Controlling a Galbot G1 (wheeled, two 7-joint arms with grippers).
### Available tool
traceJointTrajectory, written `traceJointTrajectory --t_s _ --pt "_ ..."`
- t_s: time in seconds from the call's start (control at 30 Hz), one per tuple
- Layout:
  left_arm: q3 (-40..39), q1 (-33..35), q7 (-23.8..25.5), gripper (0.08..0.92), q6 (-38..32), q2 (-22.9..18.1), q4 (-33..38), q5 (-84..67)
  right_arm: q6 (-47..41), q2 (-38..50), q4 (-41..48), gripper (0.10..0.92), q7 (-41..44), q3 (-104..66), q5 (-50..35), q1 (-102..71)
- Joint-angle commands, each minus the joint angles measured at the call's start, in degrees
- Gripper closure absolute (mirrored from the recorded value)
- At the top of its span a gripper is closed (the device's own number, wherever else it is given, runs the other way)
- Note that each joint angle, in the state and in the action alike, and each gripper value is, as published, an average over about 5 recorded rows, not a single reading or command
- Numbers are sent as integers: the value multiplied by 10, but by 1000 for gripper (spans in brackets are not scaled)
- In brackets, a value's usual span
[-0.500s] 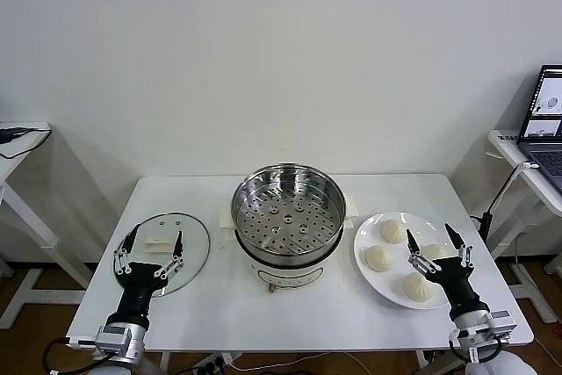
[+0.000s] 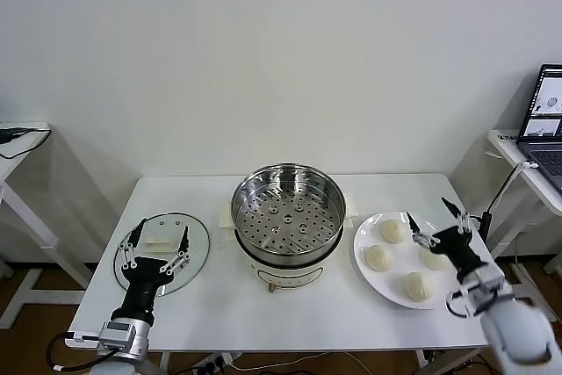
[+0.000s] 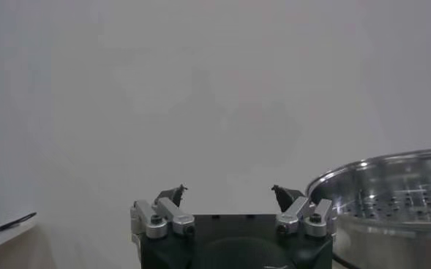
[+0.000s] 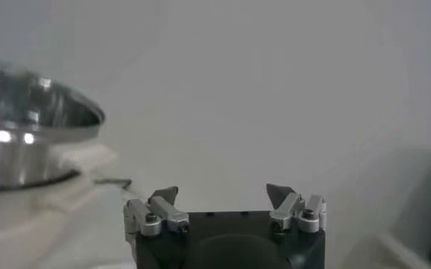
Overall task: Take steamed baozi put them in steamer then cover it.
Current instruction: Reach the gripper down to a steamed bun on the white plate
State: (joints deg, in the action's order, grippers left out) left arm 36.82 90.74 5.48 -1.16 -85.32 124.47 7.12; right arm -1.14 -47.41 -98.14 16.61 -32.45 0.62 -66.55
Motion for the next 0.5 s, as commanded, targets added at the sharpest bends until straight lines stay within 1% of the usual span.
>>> traceJointTrajectory --t_s 0.03,0.17,0.3,0.4,0.5 --pt "-5 -1 1 177 2 1 1 0 -24 195 126 203 168 246 102 257" --pt "-7 -1 0 177 4 0 4 0 -9 218 177 203 304 395 93 390" --pt "-7 -1 0 177 5 -3 6 0 4 197 231 203 423 522 94 522" --pt "-7 -2 -1 177 7 -5 6 0 14 167 273 203 478 601 99 597" --pt "-5 -2 -1 177 8 -6 7 0 25 136 316 203 504 655 109 643"
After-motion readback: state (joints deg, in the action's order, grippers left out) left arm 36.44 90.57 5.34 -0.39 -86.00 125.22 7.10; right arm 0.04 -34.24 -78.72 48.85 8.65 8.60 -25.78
